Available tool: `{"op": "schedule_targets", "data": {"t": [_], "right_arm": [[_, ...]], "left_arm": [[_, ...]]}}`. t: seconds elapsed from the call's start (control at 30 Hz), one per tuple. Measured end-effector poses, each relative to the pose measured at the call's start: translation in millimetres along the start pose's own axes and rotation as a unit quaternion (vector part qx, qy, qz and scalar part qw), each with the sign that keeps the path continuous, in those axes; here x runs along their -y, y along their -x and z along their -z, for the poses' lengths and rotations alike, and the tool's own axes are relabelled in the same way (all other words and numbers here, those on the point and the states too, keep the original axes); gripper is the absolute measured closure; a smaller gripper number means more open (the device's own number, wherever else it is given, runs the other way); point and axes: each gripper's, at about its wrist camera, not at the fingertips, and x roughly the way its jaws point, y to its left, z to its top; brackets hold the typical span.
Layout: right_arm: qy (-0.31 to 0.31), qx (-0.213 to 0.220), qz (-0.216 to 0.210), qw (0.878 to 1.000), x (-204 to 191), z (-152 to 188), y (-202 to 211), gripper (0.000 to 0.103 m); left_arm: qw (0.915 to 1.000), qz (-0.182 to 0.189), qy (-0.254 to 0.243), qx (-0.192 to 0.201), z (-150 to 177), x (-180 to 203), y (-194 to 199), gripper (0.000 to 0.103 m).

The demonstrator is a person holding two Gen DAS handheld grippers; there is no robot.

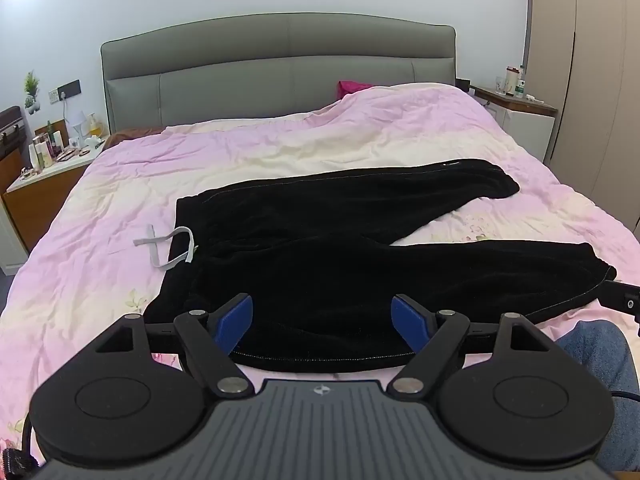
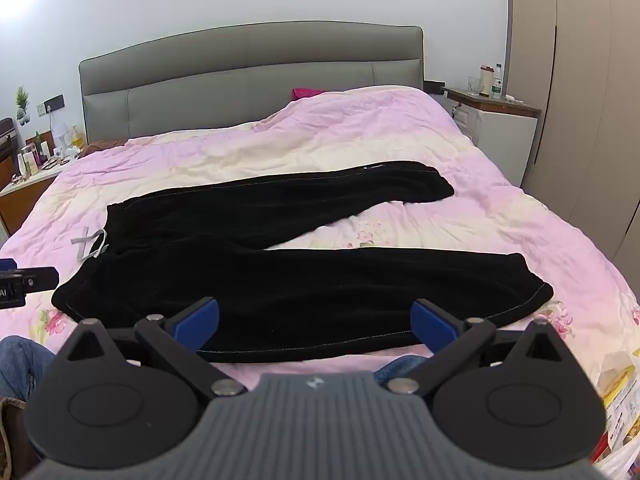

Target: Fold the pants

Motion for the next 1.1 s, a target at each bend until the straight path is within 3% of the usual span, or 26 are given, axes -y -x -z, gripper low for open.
{"op": "schedule_targets", "data": {"t": [0.13,0.43,1.1], "right_arm": [[0.002,0.003,0.000,1.000,0,1,-1,0.005],[0.005,0.009,-0.006,1.000,-1,0,3,0.005],[0.007,0.019,-0.002,1.000,0,6,4,0.005]], "left_arm": [[1.0000,0.008,-0.002,0.001,1,1,1,0.016],[1.0000,0.007,0.002,-0.003,11,-6,0,0.017],[1.0000,0.002,-0.001,-0.003,2,-3,6,0.017]]}}
